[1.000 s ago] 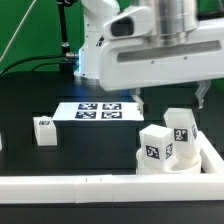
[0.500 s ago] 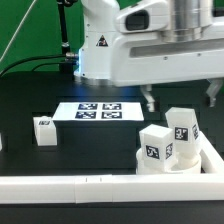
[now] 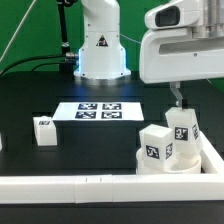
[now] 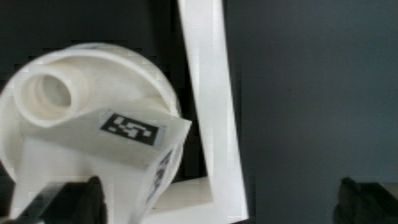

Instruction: Assemble stool

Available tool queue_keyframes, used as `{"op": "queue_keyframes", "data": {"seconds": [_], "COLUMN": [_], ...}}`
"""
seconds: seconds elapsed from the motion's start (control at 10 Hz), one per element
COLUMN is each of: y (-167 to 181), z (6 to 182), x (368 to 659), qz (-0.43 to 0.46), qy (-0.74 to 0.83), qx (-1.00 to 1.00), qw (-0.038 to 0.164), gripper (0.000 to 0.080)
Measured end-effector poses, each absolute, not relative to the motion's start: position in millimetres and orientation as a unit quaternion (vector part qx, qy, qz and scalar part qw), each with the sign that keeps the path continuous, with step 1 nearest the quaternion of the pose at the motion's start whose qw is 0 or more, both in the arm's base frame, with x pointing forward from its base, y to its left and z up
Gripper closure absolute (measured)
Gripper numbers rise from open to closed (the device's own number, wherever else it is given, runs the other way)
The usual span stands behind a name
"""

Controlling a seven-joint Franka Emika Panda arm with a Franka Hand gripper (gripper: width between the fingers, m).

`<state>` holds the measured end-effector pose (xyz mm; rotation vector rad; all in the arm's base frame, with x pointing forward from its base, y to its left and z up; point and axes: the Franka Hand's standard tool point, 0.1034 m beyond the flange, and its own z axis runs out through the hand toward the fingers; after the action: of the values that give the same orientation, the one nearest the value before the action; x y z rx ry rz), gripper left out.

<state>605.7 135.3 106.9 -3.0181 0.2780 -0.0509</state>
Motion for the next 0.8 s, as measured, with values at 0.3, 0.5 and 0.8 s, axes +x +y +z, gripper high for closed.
{"op": "queue_keyframes", "data": {"seconds": [0.3, 0.5, 0.8], "y": [135.1, 133.1, 127.3], "z": [112.4, 111.3, 105.3], "x": [609.7, 613.5, 614.9], "qz": [-0.026, -0.042, -0.053], "qy": [0.009, -0.137, -0.246], "qx": [-0.999, -0.989, -0.967], "qw": [0.046, 0.038, 0.029], "gripper": [0.0151, 0.0151, 0.0151]}}
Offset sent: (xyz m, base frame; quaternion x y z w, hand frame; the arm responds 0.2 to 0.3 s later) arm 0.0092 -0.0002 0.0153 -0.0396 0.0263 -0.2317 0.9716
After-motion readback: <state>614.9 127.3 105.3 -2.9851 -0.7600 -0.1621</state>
